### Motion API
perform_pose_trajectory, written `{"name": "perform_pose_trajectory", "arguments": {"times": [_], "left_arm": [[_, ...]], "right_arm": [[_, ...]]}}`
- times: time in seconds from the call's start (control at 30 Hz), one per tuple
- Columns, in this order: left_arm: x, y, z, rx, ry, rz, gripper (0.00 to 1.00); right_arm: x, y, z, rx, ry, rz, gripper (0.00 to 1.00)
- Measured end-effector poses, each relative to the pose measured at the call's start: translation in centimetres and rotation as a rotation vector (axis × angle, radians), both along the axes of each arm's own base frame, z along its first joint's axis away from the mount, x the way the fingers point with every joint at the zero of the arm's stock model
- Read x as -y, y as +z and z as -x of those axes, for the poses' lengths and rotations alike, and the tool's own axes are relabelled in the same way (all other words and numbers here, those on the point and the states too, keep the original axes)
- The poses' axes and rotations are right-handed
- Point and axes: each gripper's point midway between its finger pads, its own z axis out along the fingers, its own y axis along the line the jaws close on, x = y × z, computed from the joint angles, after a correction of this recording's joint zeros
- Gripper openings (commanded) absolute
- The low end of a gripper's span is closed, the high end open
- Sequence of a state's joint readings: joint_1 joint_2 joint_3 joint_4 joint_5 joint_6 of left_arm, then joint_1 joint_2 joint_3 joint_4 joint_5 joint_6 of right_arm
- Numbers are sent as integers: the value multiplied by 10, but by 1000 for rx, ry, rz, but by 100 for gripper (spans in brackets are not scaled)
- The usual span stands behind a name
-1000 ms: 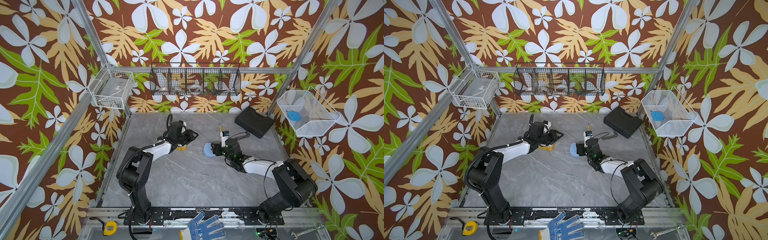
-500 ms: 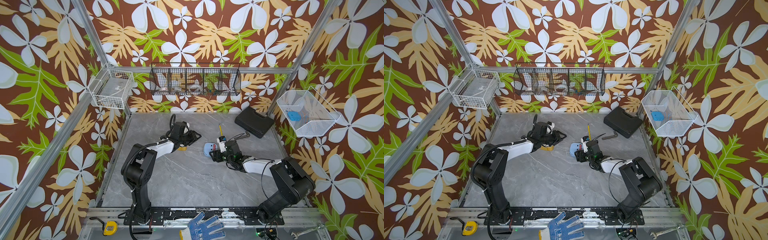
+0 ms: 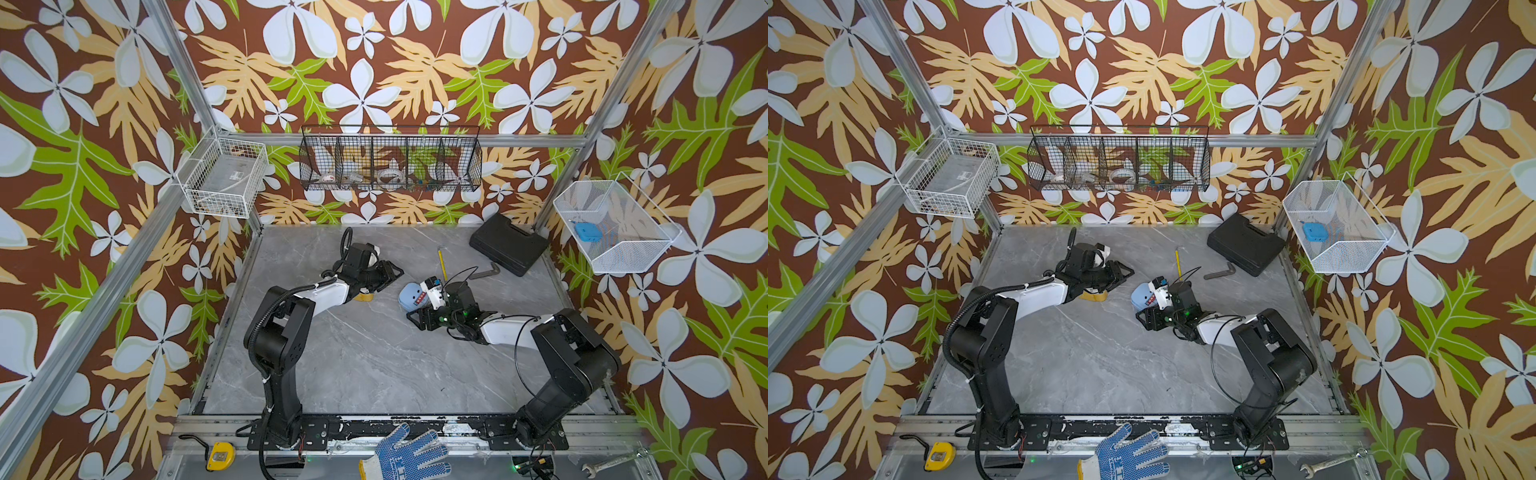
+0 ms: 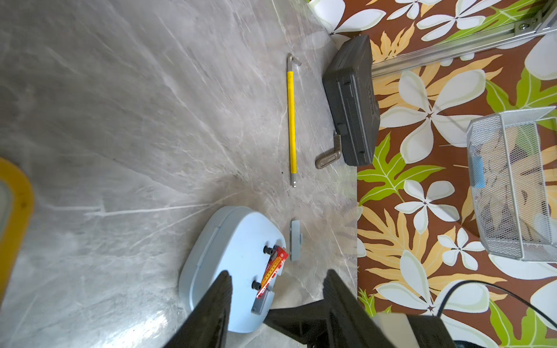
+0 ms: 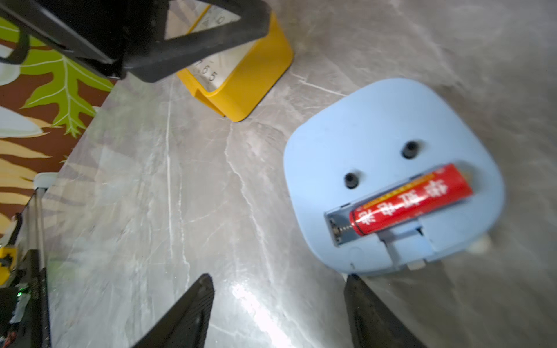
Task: Insert the battery into the alarm
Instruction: Adjust the alarm at the center of the board, then install the battery in the alarm.
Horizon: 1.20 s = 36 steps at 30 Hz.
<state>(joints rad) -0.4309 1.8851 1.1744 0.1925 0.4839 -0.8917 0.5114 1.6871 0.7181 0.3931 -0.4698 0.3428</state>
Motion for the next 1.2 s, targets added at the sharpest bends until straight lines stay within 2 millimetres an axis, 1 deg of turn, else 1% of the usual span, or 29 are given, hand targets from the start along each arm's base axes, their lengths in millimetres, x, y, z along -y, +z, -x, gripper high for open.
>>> {"name": "perform_pose_trajectory", "arguments": {"times": [0.07,0.1,0.17,0.23,0.3,0.37,0.43,0.5,0.57,0.77,0.83,0.9,1.03,1.2], "left_arm": [[-1,-2,2,-16,0,-3,56],[-1,-4,4,-31,3,-4,57],[-3,-7,9,-63,15,0,59],[-6,-9,16,-105,38,17,59],[-9,-14,23,-152,66,38,60],[-11,-20,29,-200,95,61,61],[-11,-25,33,-235,124,81,62],[-7,-26,35,-260,137,103,62],[-3,-27,34,-268,144,124,63],[2,-34,31,-300,171,162,63],[2,-36,29,-300,176,166,63],[3,-38,27,-306,180,169,63],[5,-41,24,-312,185,176,63],[5,-45,23,-319,186,171,63]], "right_arm": [[-8,12,-4,25,36,-20,72],[-10,21,-7,50,47,-26,72],[-12,40,-13,93,56,-25,72],[-12,58,-22,138,55,-18,74],[-5,71,-35,167,28,4,77],[5,74,-49,168,-18,38,78],[15,72,-62,156,-53,68,79],[25,64,-72,135,-84,101,79],[30,56,-79,112,-104,122,79],[41,26,-90,30,-143,150,77],[44,16,-90,-1,-148,150,75],[43,9,-87,-36,-150,132,74],[37,5,-78,-63,-129,89,74],[35,-4,-65,-119,-125,44,71]]}}
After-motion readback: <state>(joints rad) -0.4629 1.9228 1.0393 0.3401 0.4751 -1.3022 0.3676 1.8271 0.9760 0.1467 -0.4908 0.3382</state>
